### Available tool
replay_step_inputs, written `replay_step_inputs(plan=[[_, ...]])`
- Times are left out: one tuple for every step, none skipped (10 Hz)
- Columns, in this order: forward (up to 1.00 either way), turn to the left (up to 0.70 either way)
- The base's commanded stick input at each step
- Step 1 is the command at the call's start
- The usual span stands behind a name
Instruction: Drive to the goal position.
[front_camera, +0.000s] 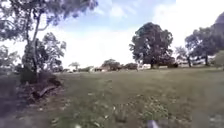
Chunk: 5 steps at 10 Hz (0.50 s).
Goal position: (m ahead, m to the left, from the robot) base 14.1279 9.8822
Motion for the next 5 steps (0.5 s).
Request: replay_step_inputs(plan=[[0.70,0.00],[0.70,0.00],[0.70,0.00],[0.70,0.00],[0.70,0.00]])
